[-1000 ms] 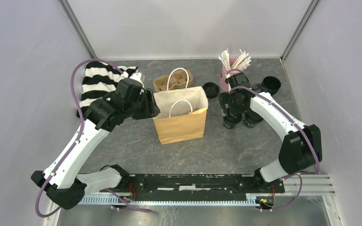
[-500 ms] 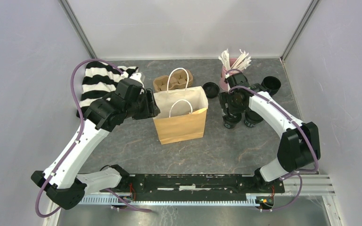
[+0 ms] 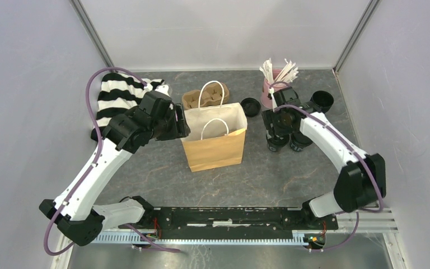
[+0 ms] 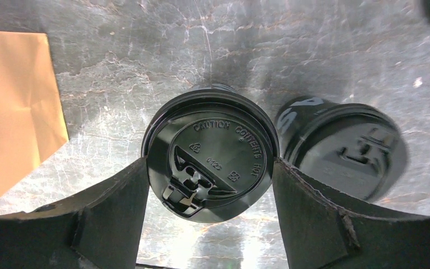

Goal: Pack the takeout coffee

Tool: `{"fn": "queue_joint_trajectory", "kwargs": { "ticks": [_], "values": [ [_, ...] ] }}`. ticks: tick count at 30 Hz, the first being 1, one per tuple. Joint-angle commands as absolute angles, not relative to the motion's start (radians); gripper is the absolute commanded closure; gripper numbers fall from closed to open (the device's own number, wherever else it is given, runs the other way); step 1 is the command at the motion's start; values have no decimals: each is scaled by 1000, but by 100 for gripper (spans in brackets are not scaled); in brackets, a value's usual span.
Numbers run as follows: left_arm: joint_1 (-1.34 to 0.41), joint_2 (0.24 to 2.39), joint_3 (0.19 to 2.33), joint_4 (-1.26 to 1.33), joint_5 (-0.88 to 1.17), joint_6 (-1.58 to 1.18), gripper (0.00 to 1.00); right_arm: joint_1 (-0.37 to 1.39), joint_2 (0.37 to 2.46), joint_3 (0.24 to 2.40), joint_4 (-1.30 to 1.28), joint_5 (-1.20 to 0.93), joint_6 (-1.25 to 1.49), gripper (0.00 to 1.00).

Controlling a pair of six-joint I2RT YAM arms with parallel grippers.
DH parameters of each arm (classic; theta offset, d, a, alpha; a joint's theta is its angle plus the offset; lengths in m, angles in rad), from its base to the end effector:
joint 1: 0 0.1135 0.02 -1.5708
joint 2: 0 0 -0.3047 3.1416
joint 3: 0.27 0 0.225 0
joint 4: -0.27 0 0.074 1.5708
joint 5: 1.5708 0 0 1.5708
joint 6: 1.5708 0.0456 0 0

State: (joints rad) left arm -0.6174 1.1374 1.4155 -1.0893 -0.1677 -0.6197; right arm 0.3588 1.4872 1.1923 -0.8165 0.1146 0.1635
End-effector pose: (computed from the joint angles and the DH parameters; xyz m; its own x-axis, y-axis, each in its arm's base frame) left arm 0.1398 -0.0899 0.4210 -0.7584 -0.1638 -0.6309 0.0450 0.9524 -0.3014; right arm 0.2569 0.0908 0.3046 -0.8771 -0.1562 -0.4542 -0.1607 0.9866 -0.0290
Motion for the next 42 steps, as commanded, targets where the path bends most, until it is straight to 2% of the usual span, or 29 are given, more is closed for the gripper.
{"fn": "queue_joint_trajectory", "kwargs": {
  "ticks": [1,5,8,13,16,19,24,30,36,42],
  "values": [
    [-616,1141,1468,-1111,-228,-617,30,356,1282,1210,-758,96,56,31],
    [-615,1155,1465,-1103,-225,-614,32,356,1074,1200,-630,3,-49,31],
    [-616,1173,1472,-1094,-223,-599,34,356,988,1244,-565,-164,-95,33],
    [-614,1219,1504,-1074,-246,-559,41,360,1026,1387,-522,-506,-47,47],
    [-615,1250,1516,-1070,-262,-541,46,405,1098,1486,-561,-583,-32,49],
    [-615,1269,1506,-1056,-280,-517,52,498,1158,1545,-598,-559,-55,49],
    [-615,1279,1496,-1008,-333,-465,73,650,1325,1727,-789,-366,-141,49],
    [-614,1240,1456,-902,-387,-386,97,706,1376,1777,-828,-312,-175,50],
    [-614,1102,1305,-701,-437,-331,98,817,1376,1751,-844,-196,-213,52],
    [-615,912,1070,-425,-370,-267,98,955,1390,1727,-820,-31,-224,54]
  ]
}}
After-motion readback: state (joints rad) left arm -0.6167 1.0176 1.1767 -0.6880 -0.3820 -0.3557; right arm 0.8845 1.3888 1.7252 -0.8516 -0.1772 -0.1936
